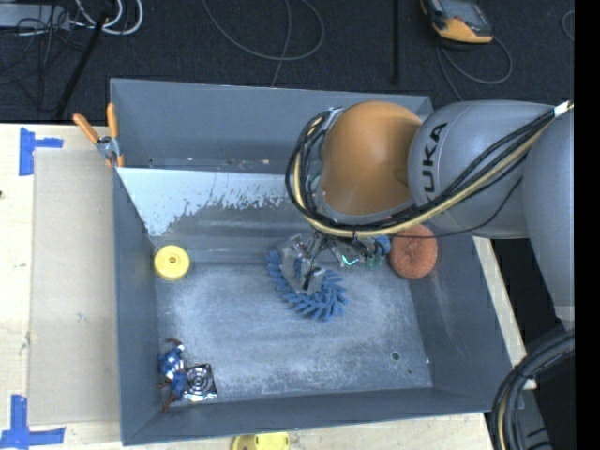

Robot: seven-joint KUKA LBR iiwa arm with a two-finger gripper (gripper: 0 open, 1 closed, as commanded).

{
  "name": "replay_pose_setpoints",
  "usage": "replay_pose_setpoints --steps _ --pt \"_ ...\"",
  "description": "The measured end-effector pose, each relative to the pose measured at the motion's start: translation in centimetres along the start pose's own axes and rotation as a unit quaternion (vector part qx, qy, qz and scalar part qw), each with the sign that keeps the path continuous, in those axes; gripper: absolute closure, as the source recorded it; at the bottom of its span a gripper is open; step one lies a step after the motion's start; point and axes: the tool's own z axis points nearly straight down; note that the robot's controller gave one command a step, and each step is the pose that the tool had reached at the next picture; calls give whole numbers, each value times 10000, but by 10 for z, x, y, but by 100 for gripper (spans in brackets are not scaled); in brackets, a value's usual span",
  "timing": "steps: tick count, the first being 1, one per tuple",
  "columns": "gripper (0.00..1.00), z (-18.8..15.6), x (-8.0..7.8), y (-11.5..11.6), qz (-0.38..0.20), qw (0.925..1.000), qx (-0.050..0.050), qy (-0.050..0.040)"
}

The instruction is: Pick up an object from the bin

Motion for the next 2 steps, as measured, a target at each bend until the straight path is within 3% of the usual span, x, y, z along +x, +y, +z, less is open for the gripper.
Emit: replay_pose_setpoints --steps 1,2 --pt "0 0 0 0 1 10000 0 -1" --pt "0 -2 14 -17 94 10000 -1 1"
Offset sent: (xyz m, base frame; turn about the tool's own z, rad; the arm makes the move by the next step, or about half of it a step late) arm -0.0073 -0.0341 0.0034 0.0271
